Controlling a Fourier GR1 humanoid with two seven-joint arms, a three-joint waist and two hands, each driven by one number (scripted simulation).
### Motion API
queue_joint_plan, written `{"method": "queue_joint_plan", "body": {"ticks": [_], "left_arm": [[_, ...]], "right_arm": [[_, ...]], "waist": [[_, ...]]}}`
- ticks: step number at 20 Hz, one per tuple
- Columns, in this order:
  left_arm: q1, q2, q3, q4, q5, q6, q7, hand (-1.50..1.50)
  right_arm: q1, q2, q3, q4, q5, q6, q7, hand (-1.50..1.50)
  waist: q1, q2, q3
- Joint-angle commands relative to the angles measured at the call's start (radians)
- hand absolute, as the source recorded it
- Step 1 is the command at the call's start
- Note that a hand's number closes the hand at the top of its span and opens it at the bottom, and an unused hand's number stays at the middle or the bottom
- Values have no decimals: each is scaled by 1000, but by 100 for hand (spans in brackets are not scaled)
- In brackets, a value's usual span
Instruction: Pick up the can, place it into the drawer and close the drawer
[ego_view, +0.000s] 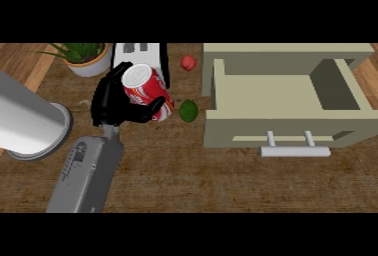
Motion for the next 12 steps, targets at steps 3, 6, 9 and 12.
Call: {"method": "queue_joint_plan", "body": {"ticks": [3, 6, 9, 12], "left_arm": [[-73, -2, -157, -149, -12, 233, 143, 150], [-216, -2, -71, -87, -65, 197, 230, 150], [-246, -2, -96, -68, -50, 224, 236, 150], [-290, -2, -135, -12, -36, 269, 215, 150]], "right_arm": [[19, 5, 71, -58, 37, -53, -3, -150], [-26, -38, -12, -45, -40, -33, 64, -150], [-18, -29, -35, 5, -43, 6, 29, -150], [-33, 3, -7, 62, 39, 25, -39, -150]], "waist": [[-10, 2, 0], [-11, 4, 0], [-12, 4, 0], [-14, 5, 0]]}}
